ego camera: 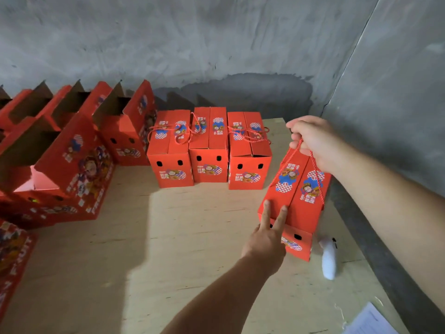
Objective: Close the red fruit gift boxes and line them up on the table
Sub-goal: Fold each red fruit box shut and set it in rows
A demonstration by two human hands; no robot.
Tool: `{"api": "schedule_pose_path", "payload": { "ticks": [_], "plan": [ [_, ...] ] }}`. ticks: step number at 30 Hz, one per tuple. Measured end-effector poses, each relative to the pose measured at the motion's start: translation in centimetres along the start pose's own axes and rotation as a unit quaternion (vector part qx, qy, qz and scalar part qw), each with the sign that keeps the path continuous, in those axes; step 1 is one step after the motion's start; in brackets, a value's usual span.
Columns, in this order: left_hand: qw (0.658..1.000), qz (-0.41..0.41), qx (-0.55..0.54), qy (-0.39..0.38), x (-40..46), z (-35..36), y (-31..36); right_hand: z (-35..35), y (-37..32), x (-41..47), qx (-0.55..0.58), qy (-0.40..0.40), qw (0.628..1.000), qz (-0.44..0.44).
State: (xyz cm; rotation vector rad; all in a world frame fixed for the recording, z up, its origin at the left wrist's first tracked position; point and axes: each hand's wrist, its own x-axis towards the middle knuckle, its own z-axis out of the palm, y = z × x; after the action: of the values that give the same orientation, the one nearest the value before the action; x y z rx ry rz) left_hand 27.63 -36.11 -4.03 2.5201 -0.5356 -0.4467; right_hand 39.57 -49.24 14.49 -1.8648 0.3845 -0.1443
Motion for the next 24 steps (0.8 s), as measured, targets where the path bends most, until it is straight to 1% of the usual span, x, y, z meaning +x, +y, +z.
{"api": "schedule_pose_path", "payload": {
  "ticks": [3,5,9,11,12,13,14,15,16,17,18,19,21,22,24],
  "plan": [
    [0.997,0.019,-0.06,-0.039,3.1,-1.1,-0.5,1.1,0.5,3.0,-0.026,-0.024,0.999,-0.038],
    [0.997,0.021,-0.06,-0.055,5.3,-1.8,-0.8,1.8,0.8,4.4,-0.027,-0.035,0.997,-0.058],
    [0.996,0.013,0.052,-0.075,10.5,-2.9,0.0,1.1,3.3,6.3,-0.021,0.017,0.998,-0.058],
    [0.992,0.0,0.104,-0.069,12.7,-3.4,0.4,0.7,6.1,5.8,-0.058,0.001,0.995,-0.079],
    [0.99,0.006,0.127,-0.064,13.6,-3.5,0.5,0.4,8.2,5.3,-0.119,0.007,0.988,-0.099],
    [0.988,0.017,0.145,-0.057,14.2,-3.6,0.4,0.0,10.8,4.7,-0.215,0.028,0.969,-0.115],
    [0.986,0.029,0.156,-0.051,14.7,-3.6,0.2,-0.4,13.6,3.8,-0.332,0.038,0.936,-0.108],
    [0.984,0.042,0.165,-0.043,14.9,-3.6,-0.1,-0.8,16.1,2.7,-0.423,0.027,0.902,-0.081],
    [0.982,0.056,0.175,-0.032,15.1,-3.6,-0.4,-0.9,18.3,1.8,-0.457,-0.008,0.888,-0.046],
    [0.98,0.068,0.185,-0.02,15.2,-3.5,-0.7,-0.8,20.1,1.3,-0.431,-0.046,0.901,-0.021],
    [0.979,0.076,0.19,-0.012,15.3,-3.3,-0.9,-0.6,21.4,1.1,-0.379,-0.061,0.923,-0.022],
    [0.979,0.078,0.19,-0.008,15.4,-3.2,-0.9,-0.4,22.3,1.4,-0.337,-0.045,0.939,-0.043],
    [0.983,0.066,0.168,-0.012,15.8,-3.2,-0.7,0.2,22.6,3.1,-0.316,0.006,0.945,-0.079],
    [0.987,0.055,0.147,-0.018,16.1,-3.4,-0.5,0.3,22.3,4.3,-0.314,0.017,0.945,-0.091],
    [0.994,0.034,0.097,-0.035,16.7,-4.2,-0.4,0.4,21.7,6.9,-0.317,0.006,0.944,-0.091]
  ]
}}
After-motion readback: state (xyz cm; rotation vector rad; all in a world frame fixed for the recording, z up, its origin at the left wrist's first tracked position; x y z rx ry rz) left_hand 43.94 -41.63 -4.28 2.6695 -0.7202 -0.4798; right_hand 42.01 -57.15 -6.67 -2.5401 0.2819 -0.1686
